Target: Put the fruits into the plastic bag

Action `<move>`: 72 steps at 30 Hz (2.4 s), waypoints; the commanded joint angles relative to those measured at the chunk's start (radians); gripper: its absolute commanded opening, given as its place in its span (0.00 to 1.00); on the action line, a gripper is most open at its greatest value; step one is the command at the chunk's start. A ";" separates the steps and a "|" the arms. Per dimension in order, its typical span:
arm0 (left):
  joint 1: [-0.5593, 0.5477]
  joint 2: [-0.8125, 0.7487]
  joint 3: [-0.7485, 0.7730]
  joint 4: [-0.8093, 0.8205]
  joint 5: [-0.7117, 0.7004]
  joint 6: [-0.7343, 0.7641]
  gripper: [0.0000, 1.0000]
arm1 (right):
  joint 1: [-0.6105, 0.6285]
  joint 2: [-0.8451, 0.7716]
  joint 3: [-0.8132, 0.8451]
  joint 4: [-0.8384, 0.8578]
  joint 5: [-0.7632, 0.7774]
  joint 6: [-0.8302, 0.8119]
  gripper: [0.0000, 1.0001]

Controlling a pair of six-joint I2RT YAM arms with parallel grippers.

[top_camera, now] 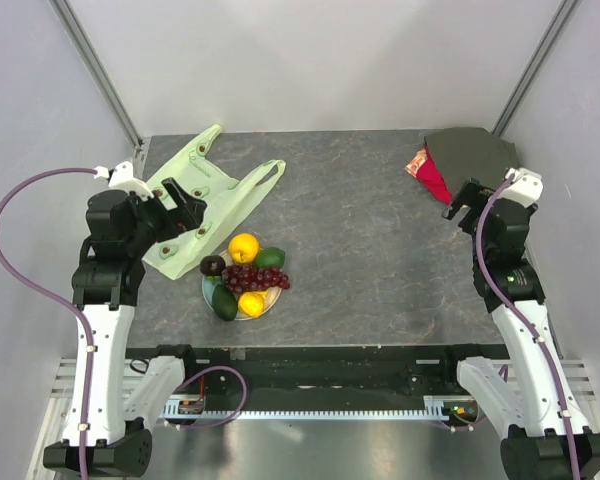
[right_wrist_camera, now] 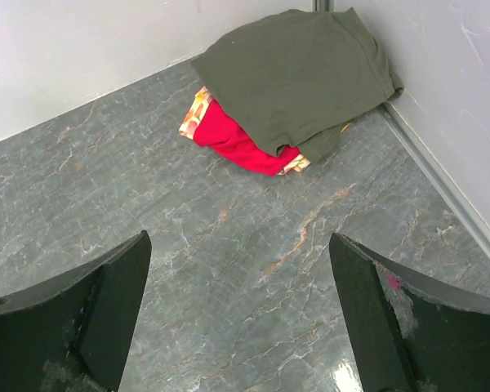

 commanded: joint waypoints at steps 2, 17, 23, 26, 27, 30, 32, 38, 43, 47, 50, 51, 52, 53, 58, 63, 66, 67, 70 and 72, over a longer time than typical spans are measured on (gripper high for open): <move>0.001 -0.003 0.065 -0.029 -0.014 0.051 0.99 | 0.000 -0.017 0.025 -0.014 0.001 0.032 0.98; -0.076 0.117 0.143 -0.023 0.034 0.283 0.96 | -0.001 -0.057 0.022 -0.087 -0.074 0.050 0.97; -0.343 0.223 0.205 -0.021 -0.255 0.331 0.96 | 0.002 -0.014 0.009 -0.100 -0.144 0.075 0.93; -0.384 0.298 0.194 -0.009 -0.309 0.332 0.96 | 0.000 0.015 0.012 -0.098 -0.189 0.090 0.91; -0.386 0.351 0.193 -0.009 -0.316 0.335 0.96 | 0.002 0.019 0.019 -0.106 -0.207 0.095 0.90; -0.384 0.468 0.226 0.007 -0.327 0.367 0.96 | 0.000 0.017 0.033 -0.136 -0.207 0.104 0.89; -0.386 0.538 0.261 0.017 -0.333 0.384 0.97 | 0.002 0.003 0.027 -0.144 -0.206 0.102 0.88; -0.383 0.819 0.399 0.022 -0.350 0.475 0.98 | 0.003 0.005 0.008 -0.158 -0.212 0.114 0.86; -0.375 0.979 0.508 0.036 -0.366 0.499 0.98 | 0.002 0.017 0.002 -0.138 -0.183 0.141 0.86; -0.363 1.117 0.609 0.036 -0.352 0.510 0.97 | 0.002 0.094 0.053 -0.124 -0.216 0.121 0.86; -0.357 1.171 0.651 0.036 -0.341 0.509 0.95 | 0.002 0.152 0.102 -0.118 -0.238 0.105 0.86; -0.355 1.198 0.657 0.036 -0.340 0.509 0.93 | 0.002 0.160 0.116 -0.118 -0.243 0.104 0.86; -0.355 1.215 0.662 0.036 -0.336 0.510 0.93 | 0.000 0.176 0.122 -0.116 -0.244 0.102 0.86; -0.355 1.227 0.671 0.036 -0.338 0.513 0.91 | 0.002 0.184 0.125 -0.112 -0.244 0.104 0.86; -0.340 1.296 0.677 0.036 -0.349 0.512 0.81 | 0.003 0.200 0.116 -0.101 -0.246 0.134 0.86; -0.332 1.318 0.670 0.045 -0.327 0.513 0.70 | 0.000 0.197 0.093 -0.100 -0.246 0.162 0.86; -0.332 1.320 0.644 0.072 -0.329 0.513 0.66 | 0.002 0.190 0.084 -0.100 -0.238 0.165 0.86; -0.332 1.320 0.636 0.079 -0.329 0.515 0.64 | 0.002 0.187 0.082 -0.100 -0.235 0.165 0.87; -0.331 1.341 0.628 0.085 -0.324 0.516 0.60 | 0.002 0.190 0.084 -0.100 -0.233 0.165 0.87; -0.332 1.353 0.625 0.083 -0.317 0.516 0.56 | 0.002 0.198 0.085 -0.100 -0.233 0.164 0.87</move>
